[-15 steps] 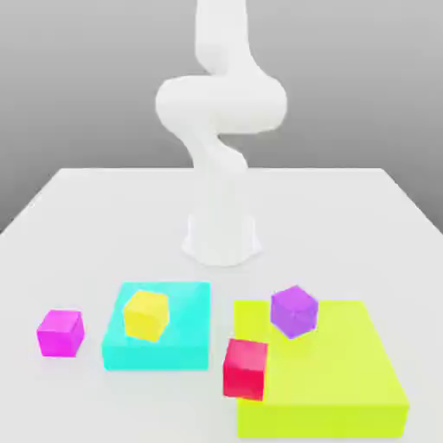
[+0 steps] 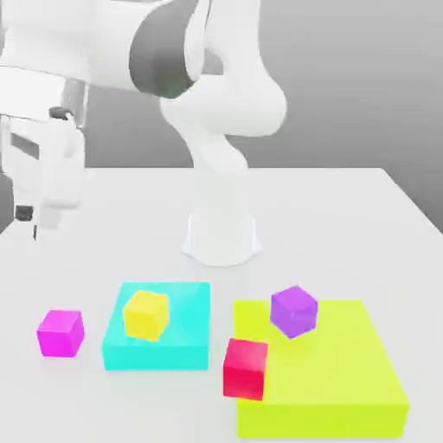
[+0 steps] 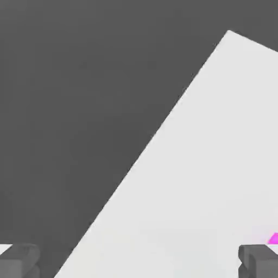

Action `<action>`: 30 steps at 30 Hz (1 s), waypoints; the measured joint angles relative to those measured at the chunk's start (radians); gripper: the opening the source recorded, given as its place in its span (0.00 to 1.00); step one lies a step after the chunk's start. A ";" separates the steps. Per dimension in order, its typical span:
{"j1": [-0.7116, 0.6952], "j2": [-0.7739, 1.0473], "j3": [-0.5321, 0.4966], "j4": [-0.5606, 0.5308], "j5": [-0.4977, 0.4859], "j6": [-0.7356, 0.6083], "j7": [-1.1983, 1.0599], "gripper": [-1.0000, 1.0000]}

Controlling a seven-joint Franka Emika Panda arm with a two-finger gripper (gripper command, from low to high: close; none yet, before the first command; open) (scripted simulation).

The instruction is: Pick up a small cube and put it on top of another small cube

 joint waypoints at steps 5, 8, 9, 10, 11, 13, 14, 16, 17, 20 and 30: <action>-0.104 0.181 -0.056 -0.081 0.068 0.102 0.132 0.50; -0.131 0.290 -0.048 -0.102 0.140 0.173 0.146 0.50; -0.139 0.326 -0.037 -0.099 0.158 0.201 0.138 0.50; -0.146 0.362 -0.027 -0.093 0.174 0.230 0.129 0.50; -0.158 0.399 -0.013 -0.088 0.188 0.259 0.119 0.50; -0.179 0.465 0.013 -0.076 0.206 0.314 0.105 0.00; -0.179 0.465 0.013 -0.076 0.206 0.314 0.105 0.00; -0.179 0.465 0.013 -0.076 0.205 0.315 0.106 0.00; -0.179 0.465 0.013 -0.076 0.205 0.316 0.107 0.00; -0.183 0.470 0.016 -0.076 0.205 0.320 0.107 0.00; -0.040 0.203 0.041 -0.075 0.118 0.062 0.273 0.00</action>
